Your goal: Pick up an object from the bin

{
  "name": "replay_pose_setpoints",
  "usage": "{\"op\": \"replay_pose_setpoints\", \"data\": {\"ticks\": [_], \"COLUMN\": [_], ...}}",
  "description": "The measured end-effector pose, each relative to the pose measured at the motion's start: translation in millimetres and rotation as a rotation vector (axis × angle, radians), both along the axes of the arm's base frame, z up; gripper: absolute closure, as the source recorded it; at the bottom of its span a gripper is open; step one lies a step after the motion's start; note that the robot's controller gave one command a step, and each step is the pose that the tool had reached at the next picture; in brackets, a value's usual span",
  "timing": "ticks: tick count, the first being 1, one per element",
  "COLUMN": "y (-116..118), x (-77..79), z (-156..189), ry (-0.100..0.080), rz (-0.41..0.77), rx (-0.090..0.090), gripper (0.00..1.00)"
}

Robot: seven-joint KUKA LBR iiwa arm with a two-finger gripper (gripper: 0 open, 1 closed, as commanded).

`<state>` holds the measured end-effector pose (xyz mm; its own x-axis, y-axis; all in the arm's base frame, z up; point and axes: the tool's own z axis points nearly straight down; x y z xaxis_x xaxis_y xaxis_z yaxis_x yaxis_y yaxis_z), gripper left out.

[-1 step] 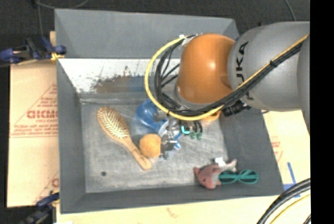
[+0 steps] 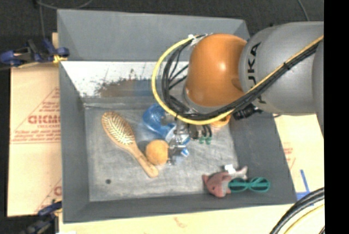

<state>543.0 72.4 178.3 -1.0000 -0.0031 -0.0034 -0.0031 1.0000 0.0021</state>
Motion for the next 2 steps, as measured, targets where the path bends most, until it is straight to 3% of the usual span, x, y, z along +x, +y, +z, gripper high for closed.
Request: {"op": "replay_pose_setpoints", "data": {"ticks": [1,2], "y": [-8.0,-3.9], "x": [5.6,-2.0], "z": [-40.9,-104.0], "ry": [-0.004,-0.010], "rz": [0.109,0.097], "rx": [-0.003,0.001], "gripper": [0.00,1.00]}}
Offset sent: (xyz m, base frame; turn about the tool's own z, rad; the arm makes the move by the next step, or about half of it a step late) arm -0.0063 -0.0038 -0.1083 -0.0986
